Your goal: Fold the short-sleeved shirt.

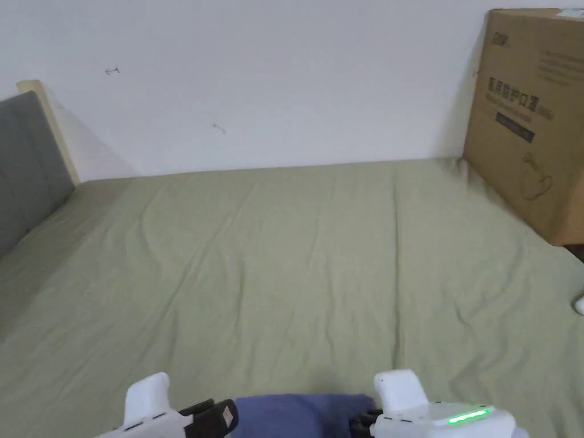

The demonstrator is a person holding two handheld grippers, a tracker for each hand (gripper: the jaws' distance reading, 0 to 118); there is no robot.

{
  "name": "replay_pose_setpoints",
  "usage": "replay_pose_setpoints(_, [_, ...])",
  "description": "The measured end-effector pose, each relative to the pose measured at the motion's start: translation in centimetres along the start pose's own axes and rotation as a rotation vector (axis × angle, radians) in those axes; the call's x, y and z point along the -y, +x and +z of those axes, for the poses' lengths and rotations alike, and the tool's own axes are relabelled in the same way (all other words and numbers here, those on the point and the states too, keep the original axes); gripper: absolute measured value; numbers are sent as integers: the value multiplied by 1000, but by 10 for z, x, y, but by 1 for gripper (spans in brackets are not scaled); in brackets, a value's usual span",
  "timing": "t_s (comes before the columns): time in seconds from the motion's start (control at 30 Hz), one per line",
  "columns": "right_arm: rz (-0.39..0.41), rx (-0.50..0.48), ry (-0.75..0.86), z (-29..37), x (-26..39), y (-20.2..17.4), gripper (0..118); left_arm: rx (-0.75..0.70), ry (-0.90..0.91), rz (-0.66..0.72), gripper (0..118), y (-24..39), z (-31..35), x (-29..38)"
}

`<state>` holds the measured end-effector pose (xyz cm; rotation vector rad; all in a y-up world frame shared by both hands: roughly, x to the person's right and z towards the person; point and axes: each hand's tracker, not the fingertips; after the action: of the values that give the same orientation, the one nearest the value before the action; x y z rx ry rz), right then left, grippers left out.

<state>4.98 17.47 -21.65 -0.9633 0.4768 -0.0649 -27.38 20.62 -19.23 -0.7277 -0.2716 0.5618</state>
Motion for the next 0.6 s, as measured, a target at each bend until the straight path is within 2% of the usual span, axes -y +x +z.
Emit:
replay_pose_setpoints(0.07, [43, 20, -149, -35, 15, 3, 0, 32, -28, 95, 4, -25, 8, -1])
replay_pose_setpoints(0.1, [28, 16, -123, -43, 22, 5, 0, 72, -53, 141, 6, -37, 8, 0])
replay_pose_setpoints(0.13, [-1, -9, -36, -37, 20, 9, 0, 108, -86, 178, 14, -49, 8, 0])
replay_pose_setpoints(0.17, [-38, -25, -60, -32, 14, 12, 0, 132, -112, 194, 49, -56, 6, 2])
replay_pose_setpoints(0.2, [-71, -42, -90, -32, 9, 16, 0, 150, -143, 215, 91, -64, -1, 3])
replay_pose_setpoints(0.23, [-83, -55, -103, -33, 6, 19, 0, 167, -178, 240, 118, -69, -9, 5])
replay_pose_setpoints(0.27, [-63, -57, -105, -29, 6, 21, 0, 195, -213, 257, 114, -71, -21, 8])
replay_pose_setpoints(0.33, [-54, -64, -108, -30, 6, 23, 0, 275, -215, 334, 116, -81, -40, 12])
replay_pose_setpoints(0.43, [-82, -78, -94, -30, 11, 24, 0, 347, -269, 509, 115, -84, -66, 34])
replay_pose_setpoints(0.5, [-120, -97, -79, -28, 14, 28, 0, 401, -321, 574, 114, -86, -93, 39])
replay_pose_setpoints(0.53, [-145, -106, -71, -28, 15, 29, 0, 471, -311, 557, 110, -80, -98, 39])
replay_pose_setpoints(0.57, [-170, -118, -65, -27, 16, 30, 0, 483, -328, 561, 97, -74, -103, 40])
replay_pose_setpoints(0.6, [-185, -124, -62, -26, 17, 32, 0, 412, -378, 549, 82, -68, -109, 43])
